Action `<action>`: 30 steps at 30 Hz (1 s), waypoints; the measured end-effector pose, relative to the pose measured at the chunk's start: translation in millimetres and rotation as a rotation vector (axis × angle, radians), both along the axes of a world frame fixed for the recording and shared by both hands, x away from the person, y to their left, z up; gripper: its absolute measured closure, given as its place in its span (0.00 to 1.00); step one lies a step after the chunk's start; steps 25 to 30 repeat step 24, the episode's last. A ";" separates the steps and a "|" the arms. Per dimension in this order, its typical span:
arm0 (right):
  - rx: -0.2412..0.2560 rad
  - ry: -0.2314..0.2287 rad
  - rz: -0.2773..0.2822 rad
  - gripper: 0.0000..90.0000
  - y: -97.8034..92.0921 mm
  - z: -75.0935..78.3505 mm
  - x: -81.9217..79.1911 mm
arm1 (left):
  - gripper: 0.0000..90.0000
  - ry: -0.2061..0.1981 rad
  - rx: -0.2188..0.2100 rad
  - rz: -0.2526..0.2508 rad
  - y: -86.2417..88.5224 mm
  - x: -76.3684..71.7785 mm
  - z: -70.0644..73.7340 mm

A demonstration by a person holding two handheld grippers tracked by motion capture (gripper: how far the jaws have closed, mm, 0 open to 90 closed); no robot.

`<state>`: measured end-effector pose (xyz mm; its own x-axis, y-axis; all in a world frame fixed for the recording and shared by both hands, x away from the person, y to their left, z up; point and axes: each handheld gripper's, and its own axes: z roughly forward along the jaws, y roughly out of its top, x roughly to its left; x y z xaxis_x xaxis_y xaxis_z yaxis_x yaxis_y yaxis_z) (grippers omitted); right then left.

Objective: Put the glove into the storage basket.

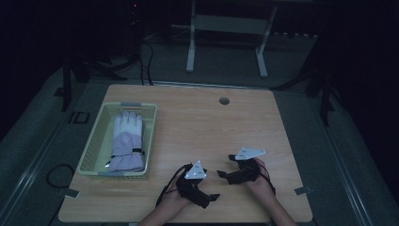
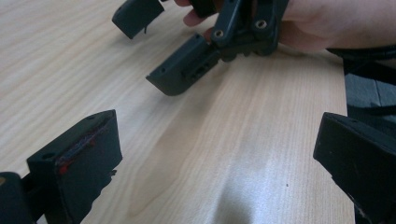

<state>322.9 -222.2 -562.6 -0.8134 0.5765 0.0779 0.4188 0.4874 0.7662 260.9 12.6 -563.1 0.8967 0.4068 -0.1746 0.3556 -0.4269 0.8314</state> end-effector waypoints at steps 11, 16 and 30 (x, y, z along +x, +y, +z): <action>0.033 -0.030 -0.037 0.16 -27.4 1.4 -17.5 | 0.01 -0.002 -0.020 -0.011 -2.6 -3.4 -5.8; 0.032 -0.040 -0.052 0.16 -30.7 0.7 -18.1 | 0.01 -0.007 -0.050 -0.001 1.4 -2.5 -4.4; 0.020 -0.046 -0.054 0.16 -30.7 -0.1 -17.9 | 0.01 -0.003 -0.046 0.005 2.3 -1.9 -5.8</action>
